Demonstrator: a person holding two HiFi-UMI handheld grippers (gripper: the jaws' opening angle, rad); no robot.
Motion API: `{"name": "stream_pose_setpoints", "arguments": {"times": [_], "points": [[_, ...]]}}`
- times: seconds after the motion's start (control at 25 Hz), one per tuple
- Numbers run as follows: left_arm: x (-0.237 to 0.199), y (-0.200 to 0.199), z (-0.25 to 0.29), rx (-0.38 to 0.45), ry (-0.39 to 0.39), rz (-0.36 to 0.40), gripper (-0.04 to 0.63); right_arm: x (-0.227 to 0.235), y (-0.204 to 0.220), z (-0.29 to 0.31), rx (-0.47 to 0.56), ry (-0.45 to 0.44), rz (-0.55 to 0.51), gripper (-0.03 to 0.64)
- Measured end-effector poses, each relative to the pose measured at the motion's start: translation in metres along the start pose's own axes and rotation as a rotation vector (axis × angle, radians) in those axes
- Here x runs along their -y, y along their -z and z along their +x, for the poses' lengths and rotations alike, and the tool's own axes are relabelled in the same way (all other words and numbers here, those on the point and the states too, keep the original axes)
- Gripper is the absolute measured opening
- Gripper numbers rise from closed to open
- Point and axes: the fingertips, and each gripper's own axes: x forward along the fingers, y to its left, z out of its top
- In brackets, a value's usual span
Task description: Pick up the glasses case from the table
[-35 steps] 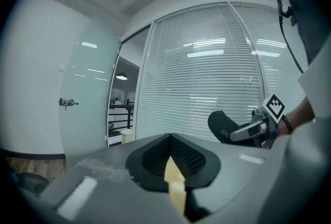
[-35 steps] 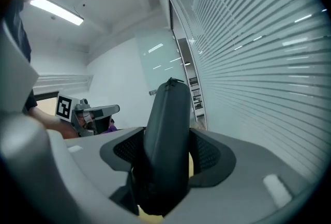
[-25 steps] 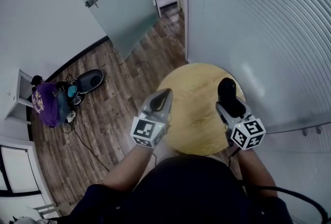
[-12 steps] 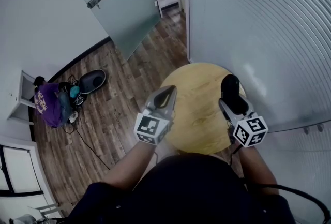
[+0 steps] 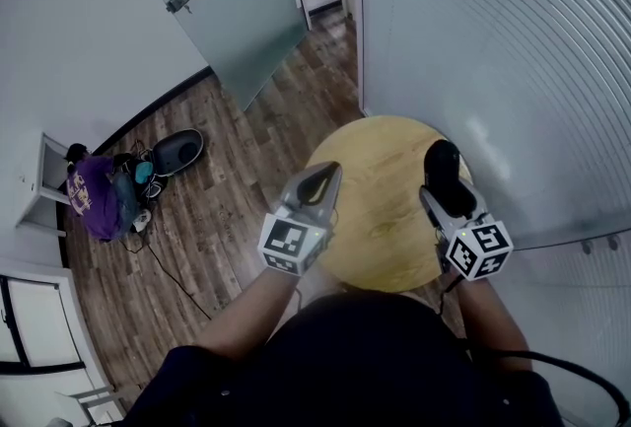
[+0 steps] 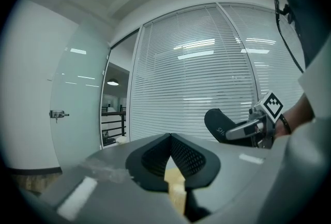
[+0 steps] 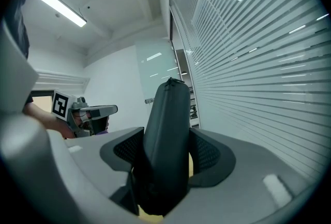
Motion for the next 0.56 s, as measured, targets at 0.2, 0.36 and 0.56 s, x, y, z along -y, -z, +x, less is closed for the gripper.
{"name": "stream_pose_setpoints", "arguments": {"times": [0.2,0.36,0.56], "points": [[0.0004,-0.0004,-0.0003,0.003,0.001,-0.002,0.003,0.0001,-0.0006,-0.0013,0.009,0.002,0.001,0.281],[0.0039,-0.0003,-0.0015,0.011,0.004,-0.010,0.003,0.0007,0.0011,-0.0042,0.019,0.003,0.005,0.281],[0.0039,-0.0046,-0.0017,0.023,0.003,-0.017,0.003,0.0012,-0.0031,-0.0043,0.035,0.008,-0.001,0.281]]}}
